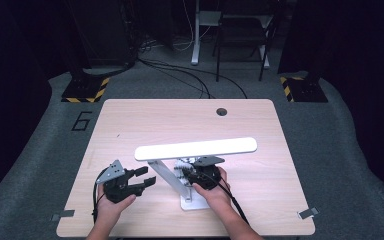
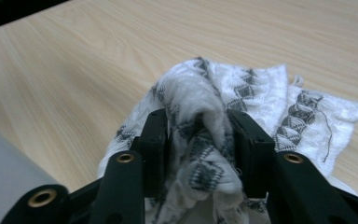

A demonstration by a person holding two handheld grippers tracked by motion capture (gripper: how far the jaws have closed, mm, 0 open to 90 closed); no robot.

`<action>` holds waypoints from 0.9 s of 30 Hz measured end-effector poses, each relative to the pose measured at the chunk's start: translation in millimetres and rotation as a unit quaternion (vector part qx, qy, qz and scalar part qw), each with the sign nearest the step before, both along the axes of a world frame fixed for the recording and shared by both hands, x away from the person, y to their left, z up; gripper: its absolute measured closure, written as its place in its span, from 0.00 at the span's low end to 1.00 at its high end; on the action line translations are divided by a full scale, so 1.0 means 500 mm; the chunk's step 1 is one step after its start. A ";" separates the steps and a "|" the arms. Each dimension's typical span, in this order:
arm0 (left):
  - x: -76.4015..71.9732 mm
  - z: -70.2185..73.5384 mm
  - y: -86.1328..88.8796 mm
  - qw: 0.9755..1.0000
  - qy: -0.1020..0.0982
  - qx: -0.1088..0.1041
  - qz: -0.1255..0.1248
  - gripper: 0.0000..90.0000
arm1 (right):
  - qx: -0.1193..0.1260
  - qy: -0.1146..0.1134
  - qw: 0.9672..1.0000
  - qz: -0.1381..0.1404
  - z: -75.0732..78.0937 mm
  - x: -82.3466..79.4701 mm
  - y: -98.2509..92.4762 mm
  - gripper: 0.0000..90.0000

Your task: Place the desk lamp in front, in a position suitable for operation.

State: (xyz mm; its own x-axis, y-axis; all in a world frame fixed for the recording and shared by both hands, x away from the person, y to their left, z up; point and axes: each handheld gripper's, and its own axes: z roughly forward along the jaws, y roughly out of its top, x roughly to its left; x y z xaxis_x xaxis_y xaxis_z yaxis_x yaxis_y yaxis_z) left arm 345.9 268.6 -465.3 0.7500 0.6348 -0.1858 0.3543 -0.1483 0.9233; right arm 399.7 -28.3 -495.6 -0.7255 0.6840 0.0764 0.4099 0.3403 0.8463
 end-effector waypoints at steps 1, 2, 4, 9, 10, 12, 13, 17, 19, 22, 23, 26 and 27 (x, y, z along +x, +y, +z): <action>0.002 -0.002 -0.001 1.000 0.003 0.005 0.000 0.50 | 0.004 -0.004 1.000 -0.001 0.002 -0.002 -0.003 0.64; 0.005 -0.005 -0.004 1.000 0.004 0.013 0.000 0.50 | 0.007 -0.008 1.000 -0.004 0.004 -0.003 -0.005 0.64; 0.008 -0.007 -0.008 1.000 0.004 0.017 -0.001 0.50 | 0.008 -0.010 1.000 -0.004 0.008 -0.006 -0.012 0.64; 0.014 -0.012 -0.013 1.000 0.008 0.022 -0.001 0.50 | 0.005 -0.009 1.000 -0.009 0.011 -0.010 -0.027 0.62; 0.014 -0.012 -0.012 1.000 0.010 0.021 -0.001 0.50 | 0.005 -0.006 1.000 -0.011 0.010 -0.010 -0.028 0.62; 0.014 -0.012 -0.011 1.000 0.008 0.017 0.002 0.50 | 0.000 0.003 1.000 -0.011 0.008 -0.008 -0.030 0.62; 0.014 -0.012 -0.009 1.000 0.008 0.018 0.001 0.50 | -0.006 0.007 1.000 -0.009 0.005 -0.006 -0.030 0.62; 0.013 -0.012 -0.006 1.000 0.010 0.017 0.004 0.50 | -0.027 0.013 1.000 -0.003 -0.002 -0.005 -0.027 0.81; 0.013 -0.012 -0.005 1.000 0.007 0.014 0.005 0.50 | -0.030 0.006 1.000 0.001 0.000 -0.007 -0.024 0.86; 0.011 -0.011 -0.003 1.000 0.009 0.011 0.007 0.50 | -0.026 -0.003 1.000 0.006 0.005 -0.008 -0.019 0.88; 0.011 -0.010 -0.003 1.000 0.009 0.011 0.007 0.50 | -0.024 -0.006 1.000 0.010 0.008 -0.008 -0.015 0.88; 0.011 -0.010 -0.003 1.000 0.009 0.010 0.007 0.50 | -0.014 -0.012 1.000 0.017 0.015 -0.005 -0.002 0.88; 0.012 -0.010 -0.002 1.000 0.007 0.011 0.007 0.50 | -0.008 -0.014 1.000 0.019 0.019 -0.004 0.004 0.88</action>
